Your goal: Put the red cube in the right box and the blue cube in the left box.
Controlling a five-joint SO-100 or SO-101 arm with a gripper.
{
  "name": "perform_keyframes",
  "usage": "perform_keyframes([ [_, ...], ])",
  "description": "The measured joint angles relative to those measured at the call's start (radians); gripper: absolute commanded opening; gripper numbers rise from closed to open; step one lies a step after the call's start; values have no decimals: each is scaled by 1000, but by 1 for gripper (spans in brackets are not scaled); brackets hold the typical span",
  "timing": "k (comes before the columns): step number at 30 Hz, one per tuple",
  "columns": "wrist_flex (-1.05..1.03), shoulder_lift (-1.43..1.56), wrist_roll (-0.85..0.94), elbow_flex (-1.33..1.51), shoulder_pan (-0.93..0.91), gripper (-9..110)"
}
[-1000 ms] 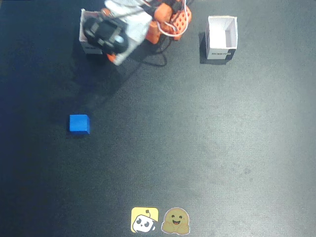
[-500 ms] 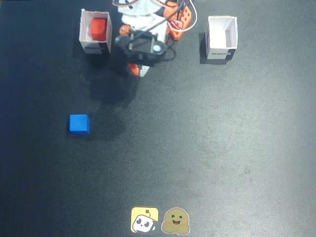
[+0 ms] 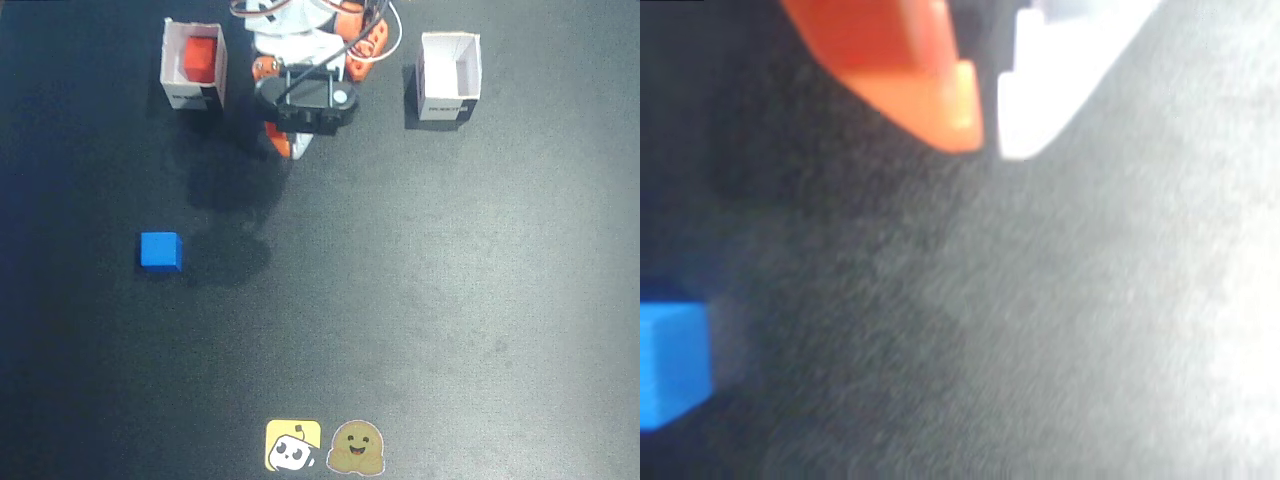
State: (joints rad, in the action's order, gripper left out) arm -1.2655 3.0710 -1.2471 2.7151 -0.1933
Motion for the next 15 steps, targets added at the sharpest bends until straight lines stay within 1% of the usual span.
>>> perform_keyframes([
  [4, 71, -124, 32, -41, -6, 0],
  [15, 275, -551, 147, -232, -155, 1],
])
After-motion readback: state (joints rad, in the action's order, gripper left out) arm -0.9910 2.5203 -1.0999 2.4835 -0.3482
